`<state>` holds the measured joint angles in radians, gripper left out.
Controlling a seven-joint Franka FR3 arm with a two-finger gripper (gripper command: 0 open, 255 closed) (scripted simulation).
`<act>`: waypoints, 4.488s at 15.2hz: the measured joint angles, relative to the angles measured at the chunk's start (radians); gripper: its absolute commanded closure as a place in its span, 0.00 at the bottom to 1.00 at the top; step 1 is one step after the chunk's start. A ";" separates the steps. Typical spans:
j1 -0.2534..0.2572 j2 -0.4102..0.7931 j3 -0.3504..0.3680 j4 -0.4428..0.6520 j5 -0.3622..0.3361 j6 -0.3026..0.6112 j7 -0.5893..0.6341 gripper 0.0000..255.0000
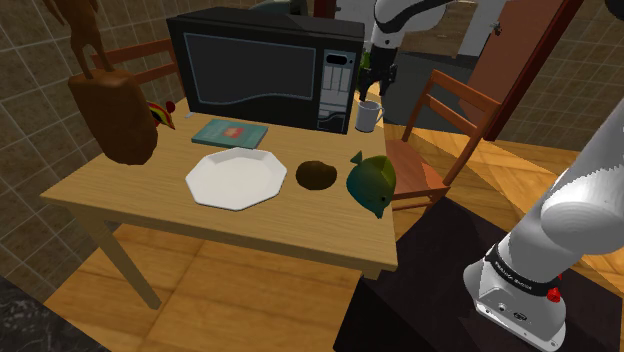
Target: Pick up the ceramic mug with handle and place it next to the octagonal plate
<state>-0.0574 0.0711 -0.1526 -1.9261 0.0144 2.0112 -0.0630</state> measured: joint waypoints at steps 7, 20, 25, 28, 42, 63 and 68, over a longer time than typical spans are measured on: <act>-0.025 0.189 -0.019 0.206 -0.010 -0.108 0.002 0.00; -0.054 0.305 -0.027 0.230 -0.004 0.066 -0.013 0.00; -0.050 0.324 -0.023 0.257 -0.003 0.099 -0.003 1.00; -0.045 0.326 -0.024 0.259 -0.003 0.105 0.007 1.00; -0.045 0.308 -0.024 0.272 -0.011 0.028 -0.009 1.00; -0.048 0.267 -0.029 0.496 -0.017 -0.236 -0.017 1.00; -0.017 0.243 -0.018 0.499 -0.026 -0.266 0.027 1.00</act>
<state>-0.0746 0.3141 -0.1704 -1.4271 -0.0118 1.7454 -0.0357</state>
